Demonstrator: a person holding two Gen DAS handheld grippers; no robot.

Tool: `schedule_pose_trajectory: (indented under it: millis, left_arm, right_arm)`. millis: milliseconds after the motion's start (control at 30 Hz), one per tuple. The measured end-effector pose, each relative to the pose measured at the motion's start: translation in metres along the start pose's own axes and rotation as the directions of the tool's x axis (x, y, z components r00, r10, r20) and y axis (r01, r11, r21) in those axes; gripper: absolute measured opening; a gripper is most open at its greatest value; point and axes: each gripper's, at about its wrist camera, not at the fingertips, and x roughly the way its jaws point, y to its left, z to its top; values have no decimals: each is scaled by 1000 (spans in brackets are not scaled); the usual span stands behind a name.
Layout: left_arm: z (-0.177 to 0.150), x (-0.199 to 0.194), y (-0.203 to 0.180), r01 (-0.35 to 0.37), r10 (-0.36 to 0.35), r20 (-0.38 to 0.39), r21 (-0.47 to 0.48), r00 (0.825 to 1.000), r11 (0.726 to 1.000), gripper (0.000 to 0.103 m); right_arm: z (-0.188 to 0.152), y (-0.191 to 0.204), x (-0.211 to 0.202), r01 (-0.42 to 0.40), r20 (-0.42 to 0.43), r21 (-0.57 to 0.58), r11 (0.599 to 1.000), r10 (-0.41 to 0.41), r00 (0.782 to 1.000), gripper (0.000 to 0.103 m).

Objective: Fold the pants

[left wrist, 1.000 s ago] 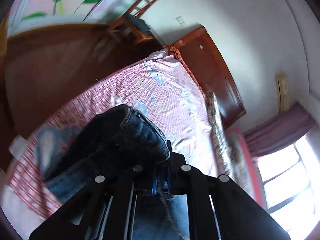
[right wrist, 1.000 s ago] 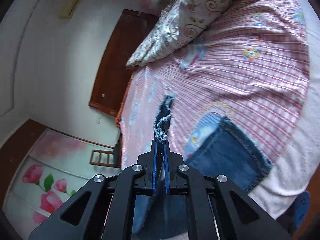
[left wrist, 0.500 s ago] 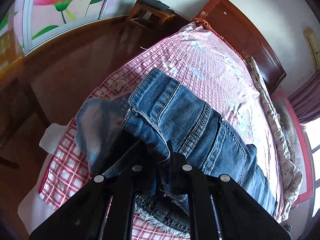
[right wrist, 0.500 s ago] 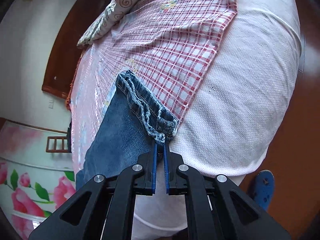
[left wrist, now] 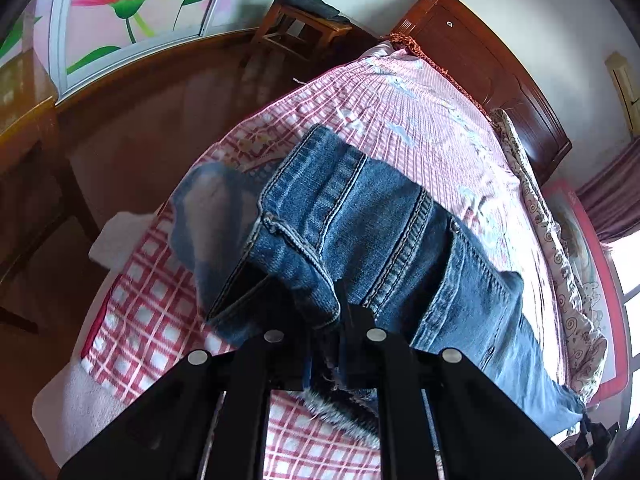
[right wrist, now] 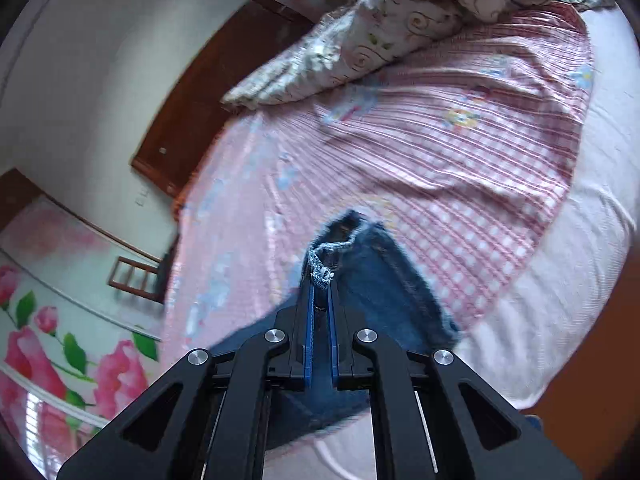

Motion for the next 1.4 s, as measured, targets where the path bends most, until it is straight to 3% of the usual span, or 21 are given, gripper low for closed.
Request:
schedule_pose_trajectory:
  millis: [67,133,400,467,500,533,567,600,633,667,733,800,833,933,1000,1067,1167,1267,1300,1333,1400]
  left_arm:
    - [-5,1,2,15,-15,6,-9,1000,1000,12]
    - [-7,-1,-1,-1,0,7,16,1000,1000,12]
    - [-5,-6,-1,-7,7,10,34,1000,999,16]
    - [-6,-12,1,-25,25,17,3,1000,1000,32]
    - [-6,-20,3,-55,55,33,-4,998,998,52]
    - [-7,-30,5,-81,81,65,-3,995,997,66]
    - [-9,-38,6,-136,135,94,0,986,991,74]
    - [-12,-50,7,-238,235,141,3,962,971,84]
    - [-15,-59,8,-294,290,181,-4,940,956,84]
    - [-18,-70,8,-281,276,223,-7,935,960,84]
    - [-23,-78,-2,-224,216,251,4,944,975,84]
    - [-27,-72,-31,-153,127,244,91,962,984,85]
    - [-30,-65,-50,-114,77,233,151,970,982,85]
    - [-38,-37,-93,-56,1,203,265,979,963,86]
    - [-38,-10,-104,-114,70,161,284,984,952,86]
    - [-35,7,-96,-134,109,121,218,987,967,86]
    - [-37,21,-82,-125,110,96,172,989,977,86]
    - [-41,30,-92,-164,149,82,236,985,958,93]
    - [-41,33,-90,-164,150,76,234,986,958,94]
    - [-41,35,-90,-167,154,74,231,985,958,94]
    - [-40,38,-89,-177,163,77,243,984,954,96]
  right_arm:
    - [-14,-35,27,141,-104,28,990,-137,985,5]
    - [-27,-54,24,76,-52,112,991,-71,996,4]
    - [-24,-34,25,176,-57,27,984,-174,983,4]
    - [-25,-36,20,179,-71,63,982,-175,982,4]
    - [-24,-38,16,181,-93,90,979,-173,980,11]
    - [-24,-42,14,230,-121,115,966,-217,969,45]
    - [-25,-43,7,312,-125,139,940,-296,947,62]
    - [-27,-43,-7,347,-74,173,922,-339,938,65]
    - [-28,-42,-17,324,-35,203,924,-324,946,65]
    - [-29,-37,-22,280,-11,221,934,-285,959,65]
    - [-31,-6,-13,116,11,201,973,-120,993,65]
    - [-32,42,15,-37,-51,138,990,44,998,65]
    - [-37,76,38,-142,-101,105,984,153,983,65]
    - [-64,177,106,-388,-256,62,920,390,884,65]
    - [-91,241,149,-492,-352,28,870,469,810,65]
    - [-123,290,185,-559,-445,31,829,512,735,65]
    - [-170,337,234,-593,-540,61,803,526,657,65]
    - [-209,349,292,-476,-610,-40,879,356,708,65]
    - [-217,342,310,-402,-617,-78,912,273,738,60]
    - [-221,329,325,-339,-614,-91,937,215,759,31]
    - [-220,305,333,-310,-579,-20,951,242,779,0]
